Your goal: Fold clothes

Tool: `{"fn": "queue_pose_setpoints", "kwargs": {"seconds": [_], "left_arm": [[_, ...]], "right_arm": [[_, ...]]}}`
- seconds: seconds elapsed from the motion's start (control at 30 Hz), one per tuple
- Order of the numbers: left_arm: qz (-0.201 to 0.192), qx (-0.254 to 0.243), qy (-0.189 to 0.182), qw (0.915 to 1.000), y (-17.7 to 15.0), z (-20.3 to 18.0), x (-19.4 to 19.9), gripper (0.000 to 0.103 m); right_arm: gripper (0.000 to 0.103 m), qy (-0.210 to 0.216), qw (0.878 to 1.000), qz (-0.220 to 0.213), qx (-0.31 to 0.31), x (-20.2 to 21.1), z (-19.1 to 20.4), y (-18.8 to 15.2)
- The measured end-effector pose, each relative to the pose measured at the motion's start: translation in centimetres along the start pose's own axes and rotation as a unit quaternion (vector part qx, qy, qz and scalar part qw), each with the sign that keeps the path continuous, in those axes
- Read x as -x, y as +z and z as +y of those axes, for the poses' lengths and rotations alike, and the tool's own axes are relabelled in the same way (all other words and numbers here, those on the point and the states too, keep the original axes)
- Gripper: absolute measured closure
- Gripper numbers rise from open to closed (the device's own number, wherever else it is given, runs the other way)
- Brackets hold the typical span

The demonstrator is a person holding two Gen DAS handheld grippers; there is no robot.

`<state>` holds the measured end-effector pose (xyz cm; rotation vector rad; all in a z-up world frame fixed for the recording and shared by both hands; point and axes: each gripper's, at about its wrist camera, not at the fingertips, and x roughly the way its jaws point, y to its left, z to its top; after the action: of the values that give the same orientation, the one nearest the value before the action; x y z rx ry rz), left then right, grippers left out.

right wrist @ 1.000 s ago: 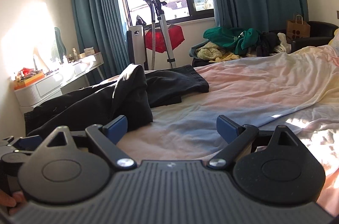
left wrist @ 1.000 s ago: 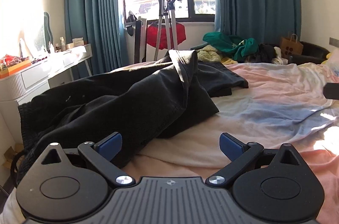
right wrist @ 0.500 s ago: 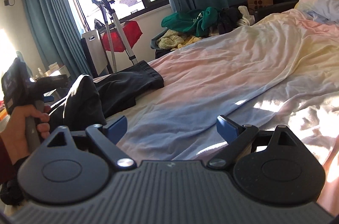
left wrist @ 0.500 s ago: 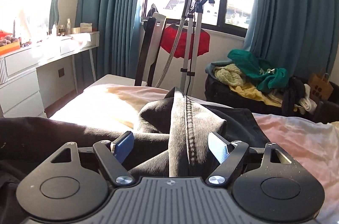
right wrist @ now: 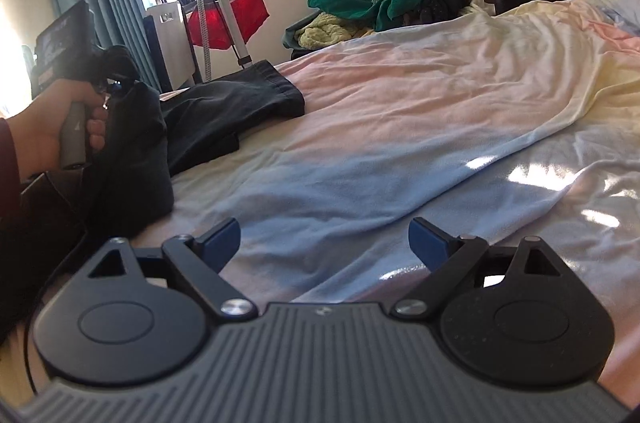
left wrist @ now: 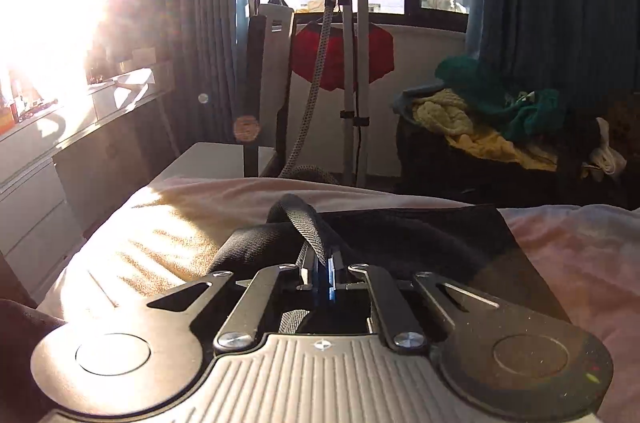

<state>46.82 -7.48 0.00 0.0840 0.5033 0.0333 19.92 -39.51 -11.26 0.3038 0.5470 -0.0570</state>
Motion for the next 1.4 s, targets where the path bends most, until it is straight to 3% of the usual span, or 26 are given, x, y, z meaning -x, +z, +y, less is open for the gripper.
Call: {"fn": "queue_pose_setpoints", "kwargs": {"seconds": [0.2, 0.3, 0.43, 0.6, 0.67, 0.8, 1.0, 1.17, 1.3, 1.33, 1.37, 1.4], "left_arm": [[-0.047, -0.058, -0.049, 0.996, -0.6, -2.0, 10.8, 0.099], [-0.076, -0.099, -0.084, 0.9886, -2.7, -2.3, 17.7, 0.099], [-0.088, -0.133, -0.125, 0.9793, -7.7, -1.1, 26.2, 0.099], [-0.068, -0.111, -0.14, 0.9815, -15.5, 1.9, 32.1, 0.099], [-0.058, -0.093, -0.127, 0.9859, -18.3, 3.2, 32.7, 0.099], [-0.032, 0.002, -0.116, 0.9927, -22.1, 6.4, 31.7, 0.099], [0.002, 0.127, -0.121, 0.9845, -23.3, 10.8, 29.0, 0.098], [0.018, 0.161, -0.126, 0.9788, -23.6, 13.4, 28.2, 0.097], [0.024, 0.172, -0.121, 0.9774, -24.3, 14.0, 27.0, 0.097], [0.026, 0.171, -0.121, 0.9775, -24.5, 14.0, 26.7, 0.097], [0.028, 0.17, -0.122, 0.9775, -24.7, 13.9, 26.4, 0.097], [0.029, 0.169, -0.123, 0.9776, -24.9, 13.9, 26.1, 0.097]], "right_arm": [[0.01, -0.015, 0.999, -0.029, -0.01, 2.1, -0.3, 0.7], [0.01, -0.011, 0.998, -0.051, -0.021, 4.0, -1.0, 1.1], [0.01, 0.006, 0.997, -0.064, -0.044, 6.2, -2.0, 1.4], [0.01, 0.062, 0.988, -0.057, -0.125, 7.6, -4.2, 1.4], [0.01, 0.083, 0.982, -0.045, -0.161, 7.4, -5.1, 1.3], [0.01, 0.125, 0.963, -0.005, -0.24, 5.4, -6.4, 0.6], [0.009, 0.139, 0.951, 0.062, -0.268, -0.6, -5.4, 0.8], [0.034, 0.167, 0.936, 0.097, -0.293, -7.3, -4.5, 1.4], [0.046, 0.162, 0.939, 0.1, -0.288, -11.2, -3.7, 1.0], [0.056, 0.162, 0.941, 0.095, -0.283, -11.9, -3.6, 1.0], [0.072, 0.158, 0.943, 0.09, -0.278, -12.5, -3.5, 1.2], [0.08, 0.154, 0.945, 0.086, -0.274, -13.0, -3.5, 1.3]]}}
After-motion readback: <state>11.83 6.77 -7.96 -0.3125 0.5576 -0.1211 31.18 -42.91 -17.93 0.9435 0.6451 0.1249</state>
